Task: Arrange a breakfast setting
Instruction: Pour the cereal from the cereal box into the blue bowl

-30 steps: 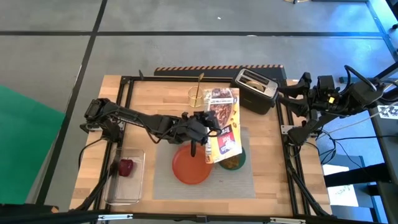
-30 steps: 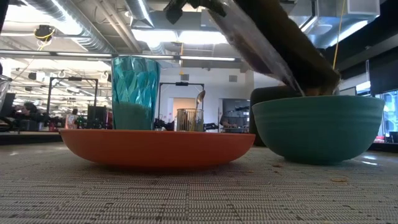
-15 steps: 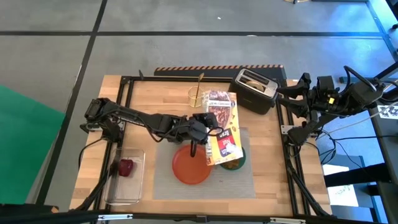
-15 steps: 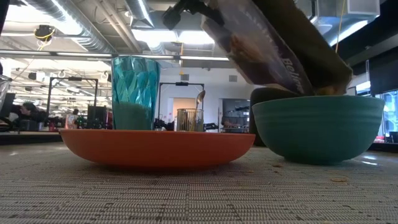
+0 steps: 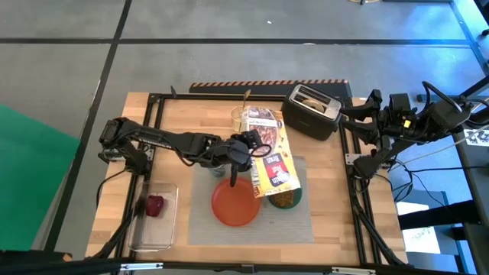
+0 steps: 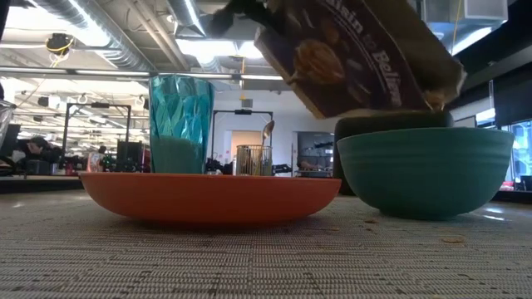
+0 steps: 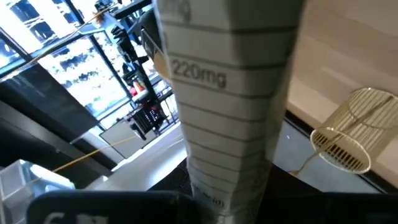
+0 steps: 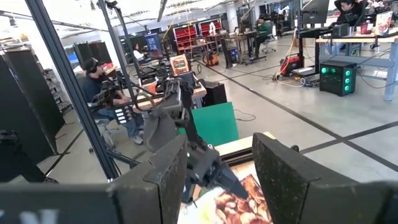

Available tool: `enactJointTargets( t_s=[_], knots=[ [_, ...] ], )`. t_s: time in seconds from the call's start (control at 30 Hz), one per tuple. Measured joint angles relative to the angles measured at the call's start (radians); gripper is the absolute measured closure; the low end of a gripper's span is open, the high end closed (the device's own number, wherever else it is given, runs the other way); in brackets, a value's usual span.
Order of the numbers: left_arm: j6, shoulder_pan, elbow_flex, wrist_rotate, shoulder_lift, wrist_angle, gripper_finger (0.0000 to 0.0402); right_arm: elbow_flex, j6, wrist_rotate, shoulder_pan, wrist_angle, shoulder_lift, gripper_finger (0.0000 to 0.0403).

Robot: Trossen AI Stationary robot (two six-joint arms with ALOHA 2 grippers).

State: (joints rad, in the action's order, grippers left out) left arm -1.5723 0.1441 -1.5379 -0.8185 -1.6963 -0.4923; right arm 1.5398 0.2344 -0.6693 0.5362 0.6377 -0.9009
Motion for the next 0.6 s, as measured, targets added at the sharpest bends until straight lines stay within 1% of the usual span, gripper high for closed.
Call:
enactJointTargets(
  t_s=[0.37,0.6],
  knots=[
    [0.101,0.001,0.0,0.025,0.064,-0.001,0.034,0.0,-0.008,0.0,0.0,0.002,0.002,0.0229],
    [0.184,-0.007,0.0,0.058,0.09,-0.1,0.034,0.0,-0.024,-0.007,0.0,0.001,0.002,0.0229]
  ],
)
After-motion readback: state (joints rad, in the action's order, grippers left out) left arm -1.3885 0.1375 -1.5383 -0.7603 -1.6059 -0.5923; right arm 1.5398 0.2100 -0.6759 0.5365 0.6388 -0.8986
